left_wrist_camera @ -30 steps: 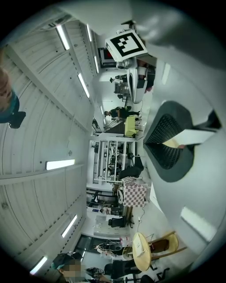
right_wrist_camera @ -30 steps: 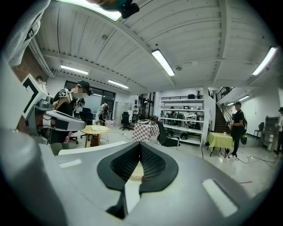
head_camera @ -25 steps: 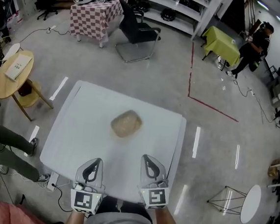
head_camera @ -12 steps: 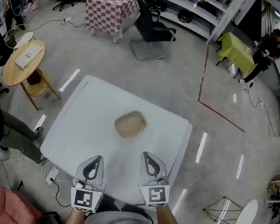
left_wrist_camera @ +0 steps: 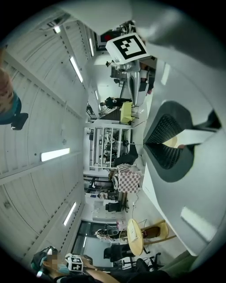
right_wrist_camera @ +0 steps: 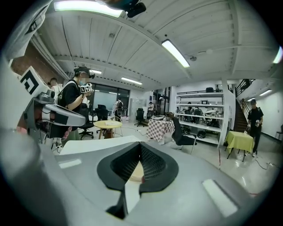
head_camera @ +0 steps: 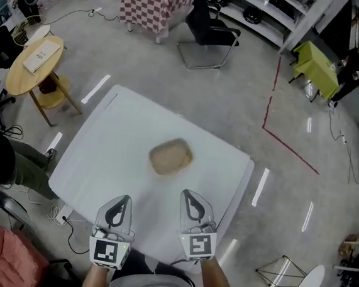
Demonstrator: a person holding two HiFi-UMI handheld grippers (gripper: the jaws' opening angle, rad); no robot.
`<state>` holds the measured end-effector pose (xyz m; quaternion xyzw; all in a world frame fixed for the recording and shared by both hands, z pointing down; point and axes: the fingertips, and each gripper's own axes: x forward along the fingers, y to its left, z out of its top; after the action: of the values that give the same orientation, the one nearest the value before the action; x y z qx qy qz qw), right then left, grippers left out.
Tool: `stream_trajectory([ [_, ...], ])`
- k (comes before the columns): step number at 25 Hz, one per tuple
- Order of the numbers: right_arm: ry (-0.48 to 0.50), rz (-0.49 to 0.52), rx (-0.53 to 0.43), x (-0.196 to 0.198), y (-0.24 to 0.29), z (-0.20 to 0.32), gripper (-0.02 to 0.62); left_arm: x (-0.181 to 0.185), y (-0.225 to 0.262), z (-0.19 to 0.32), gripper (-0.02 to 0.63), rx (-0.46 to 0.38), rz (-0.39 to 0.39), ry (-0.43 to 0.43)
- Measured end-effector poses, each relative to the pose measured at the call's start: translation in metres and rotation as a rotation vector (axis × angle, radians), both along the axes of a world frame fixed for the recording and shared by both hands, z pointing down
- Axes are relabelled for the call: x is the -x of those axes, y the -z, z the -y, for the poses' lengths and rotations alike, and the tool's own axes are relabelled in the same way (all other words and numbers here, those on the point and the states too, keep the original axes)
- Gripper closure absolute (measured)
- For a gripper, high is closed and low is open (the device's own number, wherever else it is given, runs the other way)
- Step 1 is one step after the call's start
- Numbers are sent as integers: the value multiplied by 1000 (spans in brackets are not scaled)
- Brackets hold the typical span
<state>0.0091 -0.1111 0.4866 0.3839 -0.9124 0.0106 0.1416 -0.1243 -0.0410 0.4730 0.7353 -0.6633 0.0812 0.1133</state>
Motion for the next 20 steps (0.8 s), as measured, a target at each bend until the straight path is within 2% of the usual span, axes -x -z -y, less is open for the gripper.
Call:
stream_trajectory([
  [6,26,-25,49,8,-35,17,591,1,-25,19,594,26,-29,12],
  [20,86,-96,91,26,-105,41,591,9,-86,44,594,80,-44,26],
])
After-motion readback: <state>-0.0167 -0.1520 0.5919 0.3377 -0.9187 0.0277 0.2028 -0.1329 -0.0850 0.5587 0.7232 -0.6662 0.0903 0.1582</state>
